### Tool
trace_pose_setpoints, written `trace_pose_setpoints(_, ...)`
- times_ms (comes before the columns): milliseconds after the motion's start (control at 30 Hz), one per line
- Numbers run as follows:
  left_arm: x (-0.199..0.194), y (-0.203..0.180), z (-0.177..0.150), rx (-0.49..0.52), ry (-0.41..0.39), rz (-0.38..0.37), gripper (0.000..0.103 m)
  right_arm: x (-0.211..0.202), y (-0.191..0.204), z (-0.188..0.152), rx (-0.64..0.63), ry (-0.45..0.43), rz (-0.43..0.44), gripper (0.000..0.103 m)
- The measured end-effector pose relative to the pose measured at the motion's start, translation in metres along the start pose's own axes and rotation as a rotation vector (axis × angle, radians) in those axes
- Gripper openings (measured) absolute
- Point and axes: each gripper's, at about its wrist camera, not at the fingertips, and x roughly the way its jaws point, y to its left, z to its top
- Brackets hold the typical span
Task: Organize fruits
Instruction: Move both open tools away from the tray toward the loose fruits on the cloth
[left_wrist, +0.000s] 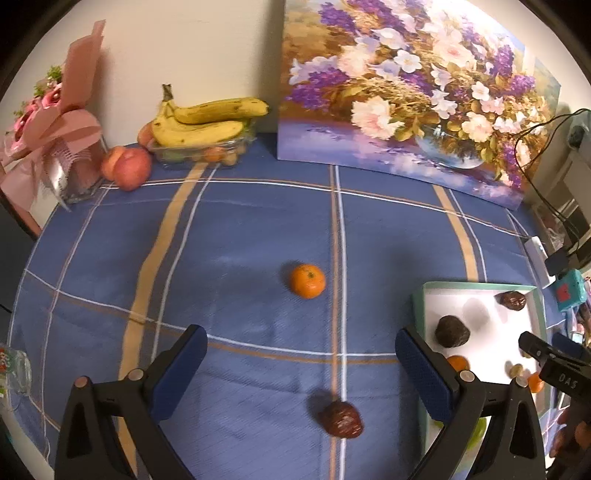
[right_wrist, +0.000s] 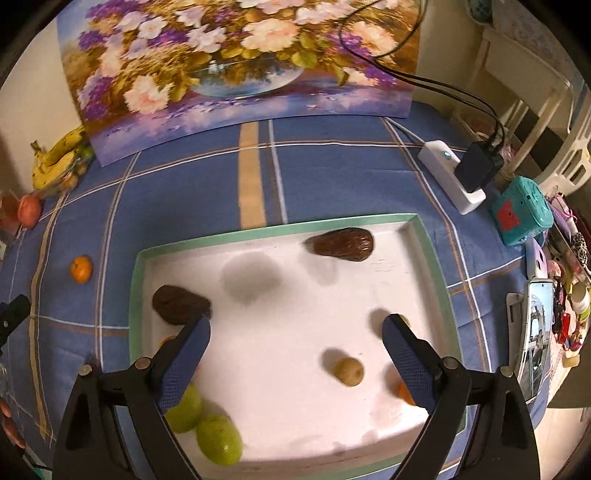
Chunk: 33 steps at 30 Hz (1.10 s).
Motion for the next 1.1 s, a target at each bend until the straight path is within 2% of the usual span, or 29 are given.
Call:
trace_pose_setpoints(133, -0.001, 0.010, -0.008, -0.002, 0.017, -0.025, 0.103, 0.000, 0.010, -0.002, -0.019, 0.000, 0.004, 0.094)
trace_pose_setpoints(400, -0.006, 0.029, -0.011, 0.003, 0.012, 0.015, 0.103, 0.000, 0.035, -0.006, -0.039, 0.011, 0.004, 0.094)
trace_pose_setpoints(833, -0.012, 0.088, -0.017, -0.053, 0.013, 0.117, 0.103, -0.002, 0.130, -0.015, -0.152, 0.047, 0.183, 0.094)
trace_pose_setpoints(967, -0.012, 0.104, -0.019, -0.073, 0.026, 0.144, 0.103, 0.002, 0.153, -0.024, -0.188, 0.074, 0.200, 0.094)
trace_pose_setpoints(1100, -0.010, 0.114, -0.019, -0.103, 0.035, 0.134, 0.103, 0.006, 0.172, -0.033, -0.230, 0.089, 0.205, 0.094)
